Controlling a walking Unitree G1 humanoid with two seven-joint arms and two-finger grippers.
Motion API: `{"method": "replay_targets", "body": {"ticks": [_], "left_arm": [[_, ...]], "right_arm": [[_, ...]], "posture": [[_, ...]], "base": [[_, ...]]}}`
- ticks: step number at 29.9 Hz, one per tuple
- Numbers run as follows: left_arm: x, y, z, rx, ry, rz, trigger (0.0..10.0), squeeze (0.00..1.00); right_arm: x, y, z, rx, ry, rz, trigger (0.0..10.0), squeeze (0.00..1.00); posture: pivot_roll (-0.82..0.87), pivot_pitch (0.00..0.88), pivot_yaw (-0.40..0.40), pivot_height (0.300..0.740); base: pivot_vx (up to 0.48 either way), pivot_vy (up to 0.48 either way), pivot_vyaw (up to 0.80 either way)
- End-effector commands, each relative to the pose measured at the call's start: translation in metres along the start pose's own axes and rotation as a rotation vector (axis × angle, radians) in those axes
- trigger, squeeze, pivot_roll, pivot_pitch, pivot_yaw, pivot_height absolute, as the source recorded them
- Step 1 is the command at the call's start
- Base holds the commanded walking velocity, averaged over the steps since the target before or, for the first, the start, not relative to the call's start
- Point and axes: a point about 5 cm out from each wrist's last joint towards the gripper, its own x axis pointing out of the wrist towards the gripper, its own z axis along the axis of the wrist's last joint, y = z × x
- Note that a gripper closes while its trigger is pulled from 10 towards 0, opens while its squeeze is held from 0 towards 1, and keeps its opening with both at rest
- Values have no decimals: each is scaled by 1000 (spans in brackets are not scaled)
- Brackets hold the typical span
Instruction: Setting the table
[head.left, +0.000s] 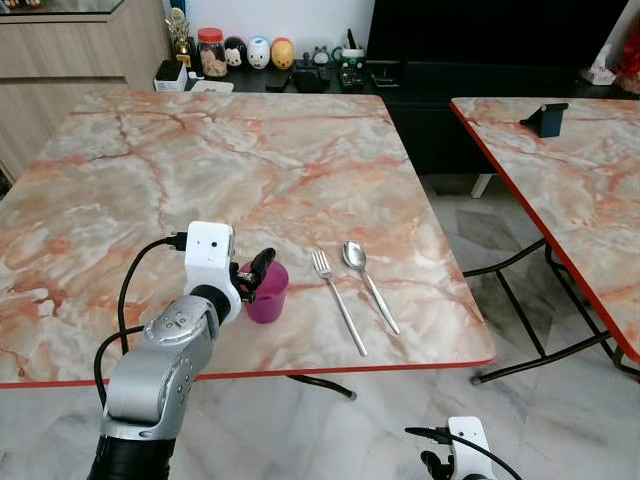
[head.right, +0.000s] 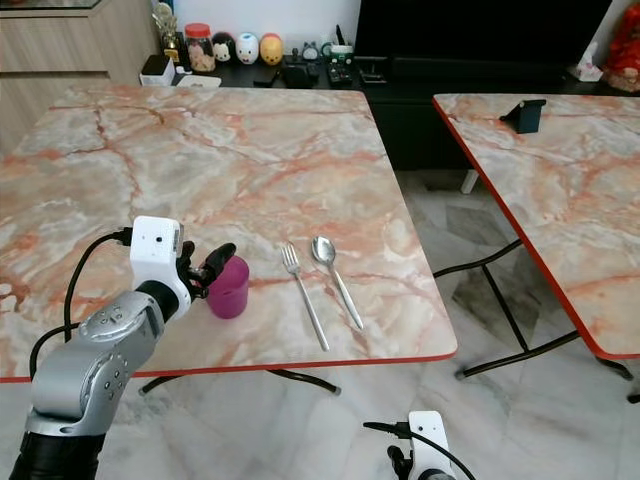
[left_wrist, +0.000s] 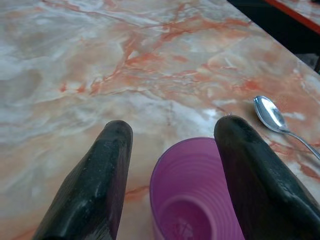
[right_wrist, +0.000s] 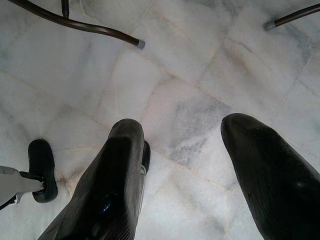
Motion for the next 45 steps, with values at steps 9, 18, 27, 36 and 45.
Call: {"method": "replay_targets", "body": {"ticks": [9, 18, 27, 36, 45], "left_arm": [[-11, 10, 0, 48, 8, 16, 10000, 0], [-9, 9, -7, 71, 41, 35, 10000, 0], [-8, 6, -6, 78, 49, 7, 10000, 0], [-6, 1, -4, 104, 60, -27, 10000, 0], [-5, -7, -6, 150, 93, -83, 10000, 0]], "right_arm": [[0, -2, -1, 0, 4, -8, 10000, 0], [0, -2, 0, -2, 4, -8, 10000, 0], [0, -2, -1, -2, 6, -7, 10000, 0], [0, -1, -2, -1, 8, -4, 10000, 0], [0, -1, -2, 3, 10, -3, 10000, 0]], "posture": [[105, 0, -77, 740], [103, 0, -77, 740], [106, 0, -75, 740], [103, 0, -72, 740], [104, 0, -70, 740]], "base": [[0, 0, 0], [0, 0, 0], [0, 0, 0], [0, 0, 0], [0, 0, 0]]}}
